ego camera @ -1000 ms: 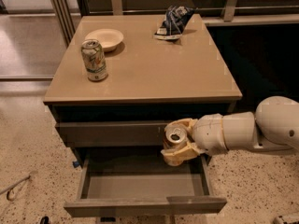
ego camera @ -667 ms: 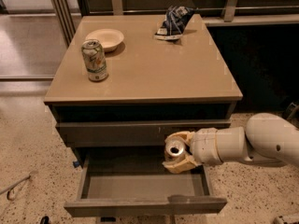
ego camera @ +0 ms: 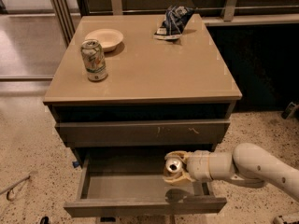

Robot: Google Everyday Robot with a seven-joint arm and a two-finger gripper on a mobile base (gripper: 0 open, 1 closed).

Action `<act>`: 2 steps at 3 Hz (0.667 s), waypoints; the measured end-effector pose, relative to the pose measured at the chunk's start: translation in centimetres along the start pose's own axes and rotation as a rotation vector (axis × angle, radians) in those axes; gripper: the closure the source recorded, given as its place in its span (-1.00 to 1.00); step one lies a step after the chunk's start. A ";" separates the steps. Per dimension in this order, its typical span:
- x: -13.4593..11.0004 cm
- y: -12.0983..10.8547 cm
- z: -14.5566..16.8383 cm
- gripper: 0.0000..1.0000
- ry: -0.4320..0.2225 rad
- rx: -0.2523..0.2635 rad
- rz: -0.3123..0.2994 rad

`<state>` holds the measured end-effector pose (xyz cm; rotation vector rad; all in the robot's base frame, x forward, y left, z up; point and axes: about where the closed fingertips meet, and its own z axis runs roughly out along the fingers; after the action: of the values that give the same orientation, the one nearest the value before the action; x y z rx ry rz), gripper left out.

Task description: Place orange can into middle drawer

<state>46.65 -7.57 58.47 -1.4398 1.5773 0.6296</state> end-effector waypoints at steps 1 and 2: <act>0.1 0.0 0.1 1.00 0.000 -0.001 0.000; 2.5 0.8 2.1 1.00 -0.007 -0.027 -0.005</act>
Offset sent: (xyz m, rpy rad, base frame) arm -0.0001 0.0101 -0.0769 0.0053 0.0186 0.0545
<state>46.61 -6.96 55.14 -1.4595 1.5654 0.6548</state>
